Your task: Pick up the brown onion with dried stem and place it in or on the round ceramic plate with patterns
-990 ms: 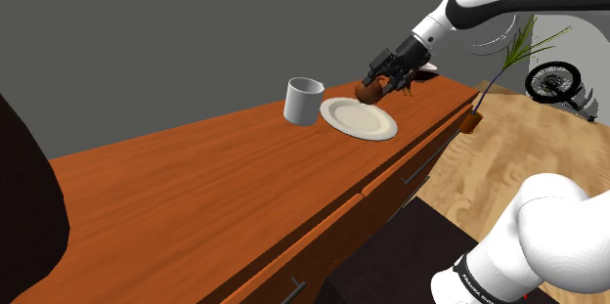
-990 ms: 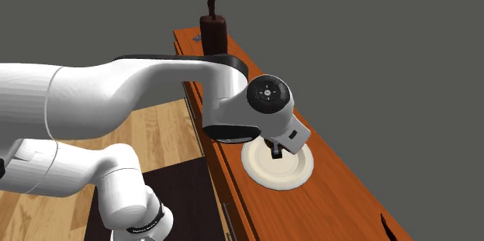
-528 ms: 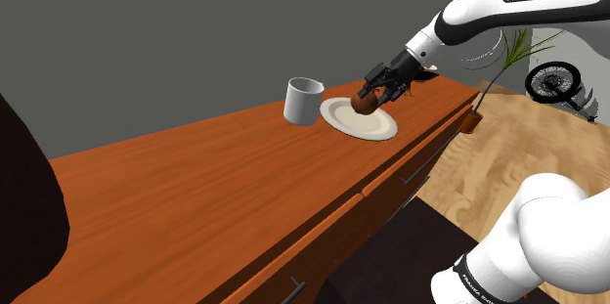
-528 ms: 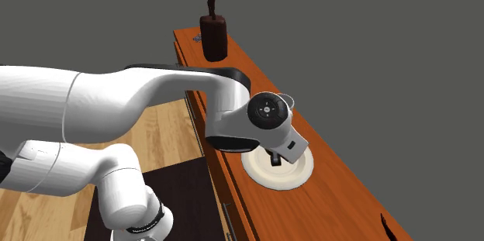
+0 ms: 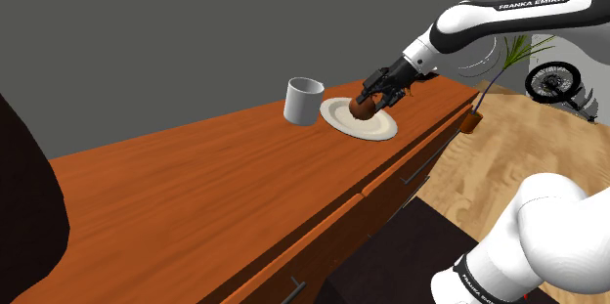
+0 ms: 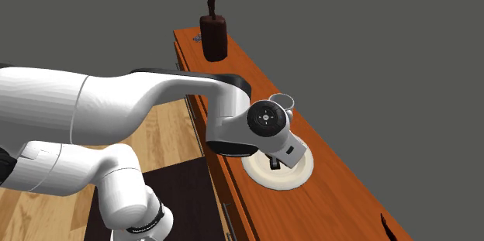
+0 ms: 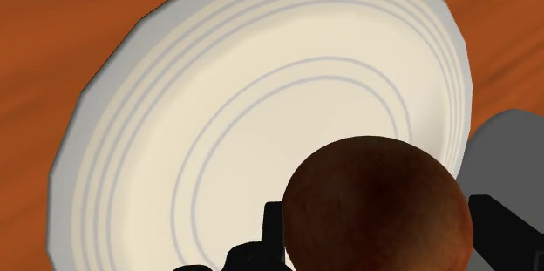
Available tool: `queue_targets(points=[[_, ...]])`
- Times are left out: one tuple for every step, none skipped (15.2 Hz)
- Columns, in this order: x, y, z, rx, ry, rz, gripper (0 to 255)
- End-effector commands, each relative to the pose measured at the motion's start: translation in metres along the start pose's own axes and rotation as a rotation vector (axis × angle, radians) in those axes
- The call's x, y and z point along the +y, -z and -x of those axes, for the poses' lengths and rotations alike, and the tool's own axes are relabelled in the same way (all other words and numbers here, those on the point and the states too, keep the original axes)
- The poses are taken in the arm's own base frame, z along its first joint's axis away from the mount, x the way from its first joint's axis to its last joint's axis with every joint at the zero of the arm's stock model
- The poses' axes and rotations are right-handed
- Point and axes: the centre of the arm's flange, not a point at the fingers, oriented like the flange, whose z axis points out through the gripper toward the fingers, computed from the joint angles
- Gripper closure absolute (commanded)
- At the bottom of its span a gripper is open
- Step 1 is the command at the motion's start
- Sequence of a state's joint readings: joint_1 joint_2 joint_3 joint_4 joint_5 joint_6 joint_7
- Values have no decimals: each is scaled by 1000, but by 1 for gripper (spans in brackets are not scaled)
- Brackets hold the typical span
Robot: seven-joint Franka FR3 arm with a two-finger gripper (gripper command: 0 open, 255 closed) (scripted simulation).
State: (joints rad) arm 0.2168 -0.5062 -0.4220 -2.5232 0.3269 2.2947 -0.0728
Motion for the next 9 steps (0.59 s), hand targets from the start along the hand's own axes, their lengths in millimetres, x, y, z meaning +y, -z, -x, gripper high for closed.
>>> queue_targets(points=[[0, 0, 0, 0, 0, 0, 255], [0, 0, 0, 0, 0, 0, 255], [0, 0, 0, 0, 0, 0, 255], [0, 0, 0, 0, 0, 0, 0], [0, 0, 0, 0, 0, 0, 0], [0, 0, 0, 0, 0, 0, 0], [0, 0, 0, 0, 0, 0, 0], [0, 0, 0, 0, 0, 0, 0], [0, 0, 0, 0, 0, 0, 0]])
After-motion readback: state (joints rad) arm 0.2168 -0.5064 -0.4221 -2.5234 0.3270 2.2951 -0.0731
